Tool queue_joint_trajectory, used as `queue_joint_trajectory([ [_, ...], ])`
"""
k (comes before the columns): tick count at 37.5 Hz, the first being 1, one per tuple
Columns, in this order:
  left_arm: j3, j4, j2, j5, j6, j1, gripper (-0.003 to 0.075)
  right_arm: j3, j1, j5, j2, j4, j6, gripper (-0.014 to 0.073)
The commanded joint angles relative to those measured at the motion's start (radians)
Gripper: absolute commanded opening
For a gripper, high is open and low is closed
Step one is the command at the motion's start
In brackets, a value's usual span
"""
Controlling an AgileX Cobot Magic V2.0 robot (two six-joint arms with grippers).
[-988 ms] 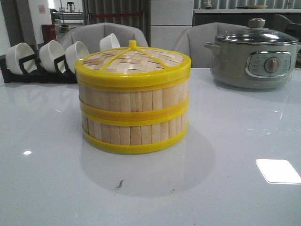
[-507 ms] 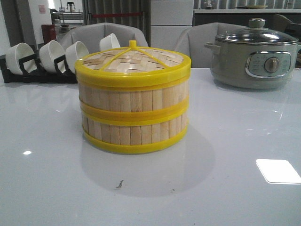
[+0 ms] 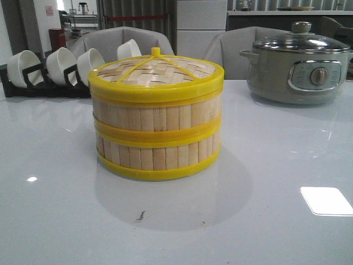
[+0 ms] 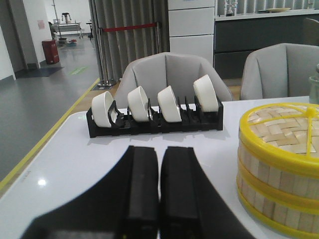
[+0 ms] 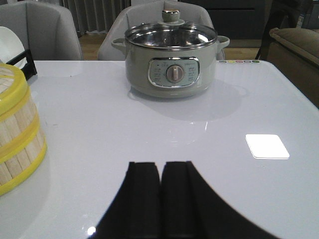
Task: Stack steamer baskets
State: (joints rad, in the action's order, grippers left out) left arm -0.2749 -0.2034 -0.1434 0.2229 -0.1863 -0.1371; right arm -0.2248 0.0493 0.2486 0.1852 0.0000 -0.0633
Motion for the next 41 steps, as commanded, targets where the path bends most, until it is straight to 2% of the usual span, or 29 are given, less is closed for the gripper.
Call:
queue_joint_trajectory([
  [1, 0.075, 0.049, 0.046, -0.139, -0.024, 0.016, 0.0087, -0.03, 0.004, -0.083, 0.011, 0.0, 0.012, 0.0049],
  [10, 0.276, 0.122, 0.165, -0.244, -0.024, 0.028, 0.0087, -0.03, 0.004, -0.083, 0.011, 0.0, 0.012, 0.0049],
  [27, 0.283, 0.127, 0.16, -0.263, -0.024, 0.028, 0.0086, -0.03, 0.004, -0.083, 0.011, 0.0, 0.012, 0.0049],
  [30, 0.283, 0.136, 0.161, -0.268, 0.013, 0.028, 0.0087, -0.03, 0.004, -0.083, 0.011, 0.0, 0.012, 0.0049],
  [35, 0.283, 0.237, 0.161, -0.282, 0.186, 0.029, 0.0087, -0.03, 0.004, -0.083, 0.011, 0.0, 0.012, 0.0049],
  [41, 0.283, 0.227, 0.162, -0.301, 0.224, 0.029, 0.0087, -0.03, 0.004, -0.083, 0.011, 0.0, 0.012, 0.0049],
])
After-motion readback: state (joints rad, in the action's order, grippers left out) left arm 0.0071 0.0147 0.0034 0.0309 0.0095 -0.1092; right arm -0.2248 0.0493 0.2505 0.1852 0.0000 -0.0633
